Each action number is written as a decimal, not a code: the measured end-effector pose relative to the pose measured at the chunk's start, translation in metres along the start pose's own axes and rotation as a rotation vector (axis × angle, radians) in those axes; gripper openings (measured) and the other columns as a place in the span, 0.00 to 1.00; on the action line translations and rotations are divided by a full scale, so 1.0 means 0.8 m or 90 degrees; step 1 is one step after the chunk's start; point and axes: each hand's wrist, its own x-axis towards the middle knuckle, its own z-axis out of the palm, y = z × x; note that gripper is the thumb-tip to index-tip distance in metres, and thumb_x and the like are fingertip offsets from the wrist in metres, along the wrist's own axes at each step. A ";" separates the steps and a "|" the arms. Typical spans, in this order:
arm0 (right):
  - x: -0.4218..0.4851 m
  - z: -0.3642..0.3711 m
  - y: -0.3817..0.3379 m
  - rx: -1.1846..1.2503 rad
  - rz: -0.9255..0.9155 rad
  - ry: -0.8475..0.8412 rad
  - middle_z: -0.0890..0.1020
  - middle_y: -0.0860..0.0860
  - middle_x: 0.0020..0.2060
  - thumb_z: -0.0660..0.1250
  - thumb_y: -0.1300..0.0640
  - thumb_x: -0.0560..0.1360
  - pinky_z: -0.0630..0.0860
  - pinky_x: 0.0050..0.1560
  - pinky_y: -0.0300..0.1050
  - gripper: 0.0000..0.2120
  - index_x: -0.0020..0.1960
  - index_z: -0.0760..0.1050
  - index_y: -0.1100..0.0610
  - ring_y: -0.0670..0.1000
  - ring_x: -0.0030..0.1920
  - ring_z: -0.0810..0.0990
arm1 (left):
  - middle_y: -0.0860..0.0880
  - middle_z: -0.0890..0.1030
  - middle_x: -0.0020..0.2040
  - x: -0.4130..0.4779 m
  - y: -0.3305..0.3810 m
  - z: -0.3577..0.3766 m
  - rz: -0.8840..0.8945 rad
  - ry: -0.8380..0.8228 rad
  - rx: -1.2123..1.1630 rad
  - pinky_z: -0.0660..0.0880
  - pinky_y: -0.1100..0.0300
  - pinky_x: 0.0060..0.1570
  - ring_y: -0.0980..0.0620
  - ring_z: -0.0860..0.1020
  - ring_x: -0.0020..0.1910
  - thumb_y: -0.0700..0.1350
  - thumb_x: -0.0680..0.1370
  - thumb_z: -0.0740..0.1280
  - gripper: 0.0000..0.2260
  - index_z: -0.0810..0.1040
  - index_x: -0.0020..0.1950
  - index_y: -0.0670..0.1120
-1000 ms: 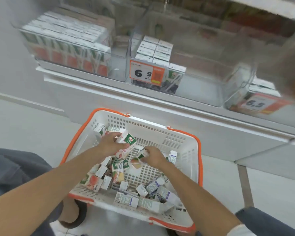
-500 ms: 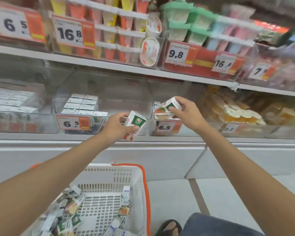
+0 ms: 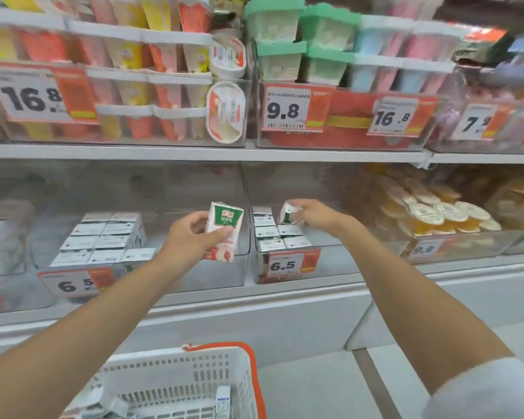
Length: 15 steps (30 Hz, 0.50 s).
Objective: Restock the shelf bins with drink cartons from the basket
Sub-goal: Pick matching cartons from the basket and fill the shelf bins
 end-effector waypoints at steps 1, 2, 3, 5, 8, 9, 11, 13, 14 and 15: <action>0.006 0.009 0.003 0.008 0.043 -0.046 0.68 0.52 0.73 0.59 0.59 0.82 0.64 0.65 0.45 0.21 0.74 0.67 0.55 0.54 0.73 0.66 | 0.50 0.86 0.47 0.002 -0.001 0.000 -0.011 -0.001 -0.017 0.79 0.62 0.33 0.55 0.84 0.38 0.41 0.72 0.75 0.11 0.80 0.53 0.48; 0.011 0.018 0.006 0.015 0.068 -0.075 0.66 0.51 0.74 0.57 0.57 0.82 0.63 0.67 0.46 0.21 0.75 0.65 0.52 0.54 0.74 0.64 | 0.49 0.85 0.48 0.003 -0.002 -0.001 -0.017 -0.004 -0.031 0.80 0.60 0.34 0.54 0.84 0.39 0.40 0.72 0.74 0.12 0.80 0.54 0.47; 0.014 0.024 0.007 0.030 0.080 -0.083 0.65 0.51 0.75 0.56 0.55 0.82 0.62 0.69 0.49 0.21 0.75 0.64 0.51 0.54 0.74 0.63 | 0.49 0.85 0.49 0.004 -0.003 -0.001 -0.021 -0.007 -0.043 0.80 0.59 0.35 0.53 0.84 0.40 0.40 0.72 0.74 0.13 0.80 0.56 0.46; 0.014 0.028 0.004 0.058 0.058 -0.029 0.64 0.51 0.75 0.57 0.54 0.82 0.59 0.72 0.50 0.22 0.76 0.62 0.52 0.55 0.75 0.62 | 0.48 0.85 0.51 0.004 -0.003 -0.002 -0.022 -0.011 -0.057 0.81 0.59 0.37 0.52 0.84 0.42 0.40 0.72 0.74 0.15 0.79 0.58 0.46; -0.010 0.036 -0.020 0.069 -0.104 0.193 0.77 0.49 0.64 0.61 0.60 0.78 0.68 0.68 0.46 0.16 0.66 0.75 0.52 0.49 0.66 0.74 | 0.49 0.85 0.51 0.000 -0.002 -0.006 0.003 -0.015 -0.035 0.81 0.57 0.40 0.50 0.84 0.47 0.41 0.71 0.76 0.15 0.80 0.55 0.49; -0.024 0.044 -0.036 0.104 -0.163 0.243 0.81 0.46 0.57 0.62 0.60 0.77 0.72 0.62 0.43 0.13 0.59 0.78 0.49 0.46 0.60 0.78 | 0.51 0.84 0.51 -0.002 -0.001 -0.008 0.011 -0.013 -0.025 0.81 0.58 0.41 0.50 0.83 0.48 0.42 0.70 0.76 0.15 0.79 0.54 0.51; -0.053 0.067 -0.074 0.161 -0.248 0.220 0.83 0.43 0.49 0.64 0.56 0.74 0.74 0.53 0.38 0.11 0.53 0.79 0.45 0.43 0.52 0.80 | 0.52 0.84 0.50 -0.010 0.003 -0.015 0.027 -0.017 -0.020 0.80 0.59 0.41 0.52 0.83 0.49 0.43 0.69 0.77 0.16 0.78 0.53 0.53; -0.073 0.096 -0.115 0.181 -0.262 0.090 0.81 0.47 0.53 0.67 0.51 0.73 0.75 0.53 0.36 0.15 0.60 0.76 0.45 0.44 0.54 0.79 | 0.52 0.84 0.49 -0.022 0.009 -0.028 0.054 -0.021 -0.010 0.78 0.64 0.38 0.55 0.82 0.47 0.43 0.67 0.79 0.19 0.77 0.53 0.53; -0.080 0.110 -0.135 0.169 -0.257 0.019 0.80 0.49 0.56 0.69 0.51 0.74 0.74 0.54 0.34 0.19 0.65 0.73 0.46 0.45 0.55 0.79 | 0.53 0.83 0.48 -0.029 0.013 -0.039 0.066 -0.016 -0.002 0.77 0.66 0.36 0.57 0.82 0.45 0.43 0.66 0.79 0.20 0.77 0.53 0.53; -0.084 0.123 -0.156 0.138 -0.257 -0.034 0.80 0.50 0.57 0.70 0.54 0.76 0.74 0.55 0.33 0.22 0.68 0.71 0.48 0.45 0.56 0.79 | 0.53 0.83 0.47 -0.036 0.017 -0.052 0.073 -0.009 0.005 0.76 0.67 0.34 0.59 0.82 0.44 0.43 0.66 0.80 0.21 0.76 0.54 0.53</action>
